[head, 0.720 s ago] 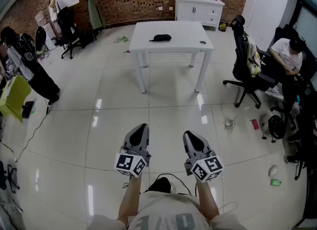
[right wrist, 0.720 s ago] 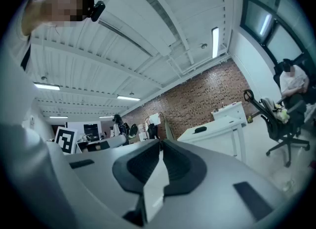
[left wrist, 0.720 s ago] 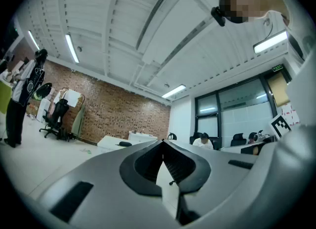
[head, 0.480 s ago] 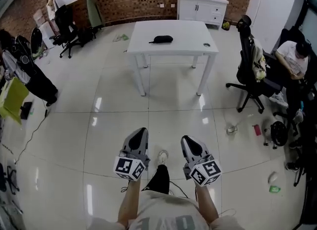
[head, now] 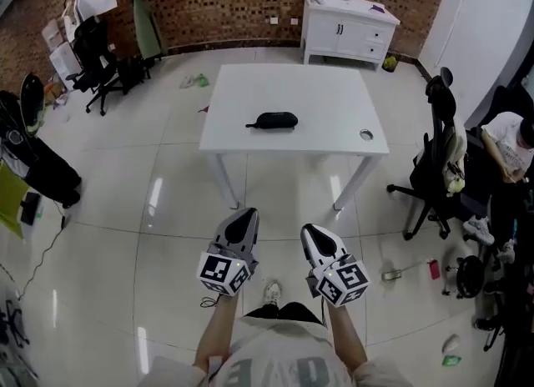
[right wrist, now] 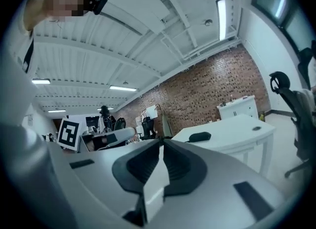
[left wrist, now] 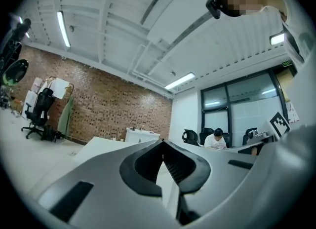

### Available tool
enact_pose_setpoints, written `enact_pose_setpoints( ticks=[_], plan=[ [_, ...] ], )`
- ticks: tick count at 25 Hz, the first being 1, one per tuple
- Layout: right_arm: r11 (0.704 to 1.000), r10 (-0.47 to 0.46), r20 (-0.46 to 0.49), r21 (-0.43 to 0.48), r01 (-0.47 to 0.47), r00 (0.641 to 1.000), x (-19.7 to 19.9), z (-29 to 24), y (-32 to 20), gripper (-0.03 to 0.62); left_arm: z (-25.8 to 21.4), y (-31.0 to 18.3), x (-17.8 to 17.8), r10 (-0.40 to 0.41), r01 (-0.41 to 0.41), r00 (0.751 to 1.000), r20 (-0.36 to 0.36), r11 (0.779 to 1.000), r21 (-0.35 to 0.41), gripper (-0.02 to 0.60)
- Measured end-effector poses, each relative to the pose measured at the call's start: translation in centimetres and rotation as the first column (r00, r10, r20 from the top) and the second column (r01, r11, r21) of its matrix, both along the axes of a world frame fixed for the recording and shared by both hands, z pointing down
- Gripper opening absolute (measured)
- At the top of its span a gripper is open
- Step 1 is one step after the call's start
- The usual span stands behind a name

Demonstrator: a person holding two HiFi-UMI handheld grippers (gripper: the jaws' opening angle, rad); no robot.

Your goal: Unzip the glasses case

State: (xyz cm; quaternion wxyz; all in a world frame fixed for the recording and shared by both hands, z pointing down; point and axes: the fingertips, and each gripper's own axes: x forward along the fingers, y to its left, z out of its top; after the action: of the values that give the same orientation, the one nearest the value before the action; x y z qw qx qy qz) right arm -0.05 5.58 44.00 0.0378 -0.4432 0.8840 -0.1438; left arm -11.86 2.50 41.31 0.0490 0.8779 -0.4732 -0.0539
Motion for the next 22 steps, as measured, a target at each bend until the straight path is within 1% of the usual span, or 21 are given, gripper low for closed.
enact_pose_setpoints(
  ticks=[1, 3, 8, 9, 10, 13, 15, 16, 19, 22],
  plan=[
    [1.000, 0.003, 0.003, 0.005, -0.003, 1.000, 0.1, -0.4, -3.0, 0.002, -0.7, -3.0, 0.3, 0.005, -0.005, 1.000, -0.004, 1.000, 0.010, 0.003],
    [1.000, 0.008, 0.009, -0.002, -0.008, 1.000, 0.3, -0.5, -8.3, 0.002, -1.1, -8.2, 0.8, 0.011, -0.011, 1.000, -0.009, 1.000, 0.006, 0.003],
    [0.999, -0.001, -0.013, -0.041, 0.001, 1.000, 1.2, 1.2, -20.8, 0.003, 0.9, -20.5, 2.4, 0.017, -0.017, 1.000, 0.006, 0.998, -0.054, 0.003],
    [0.999, -0.010, -0.030, -0.053, 0.009, 0.999, 1.5, 2.0, -23.4, 0.007, 1.5, -23.2, 2.8, 0.012, -0.011, 1.000, 0.008, 0.997, -0.072, 0.003],
    [0.997, -0.021, -0.055, -0.071, 0.017, 0.998, 1.8, 3.1, -26.1, 0.047, 2.4, -26.0, 3.2, 0.007, -0.005, 1.000, 0.016, 0.995, -0.095, 0.003],
    [0.988, -0.056, -0.158, -0.150, 0.032, 0.986, 2.7, 7.6, -34.0, 0.057, 5.7, -34.2, 5.0, 0.017, -0.001, 0.996, 0.084, 0.983, -0.185, 0.003],
    [0.974, -0.098, -0.234, -0.221, 0.046, 0.967, 2.9, 11.0, -38.6, 0.061, 7.9, -39.1, 6.3, 0.048, -0.014, 0.990, 0.129, 0.967, -0.254, 0.003],
    [0.965, -0.129, -0.277, -0.258, 0.056, 0.952, 2.9, 12.7, -40.4, 0.061, 9.0, -41.2, 7.0, 0.069, -0.022, 0.987, 0.148, 0.955, -0.295, 0.003],
    [0.933, -0.229, -0.412, -0.352, 0.077, 0.882, 2.6, 17.2, -44.6, 0.061, 12.1, -46.2, 8.6, 0.132, -0.034, 0.968, 0.214, 0.913, -0.407, 0.003],
    [0.903, -0.307, -0.478, -0.420, 0.093, 0.823, 1.6, 19.5, -47.0, 0.061, 14.5, -49.5, 9.4, 0.190, -0.027, 0.938, 0.291, 0.875, -0.484, 0.003]
  ],
)
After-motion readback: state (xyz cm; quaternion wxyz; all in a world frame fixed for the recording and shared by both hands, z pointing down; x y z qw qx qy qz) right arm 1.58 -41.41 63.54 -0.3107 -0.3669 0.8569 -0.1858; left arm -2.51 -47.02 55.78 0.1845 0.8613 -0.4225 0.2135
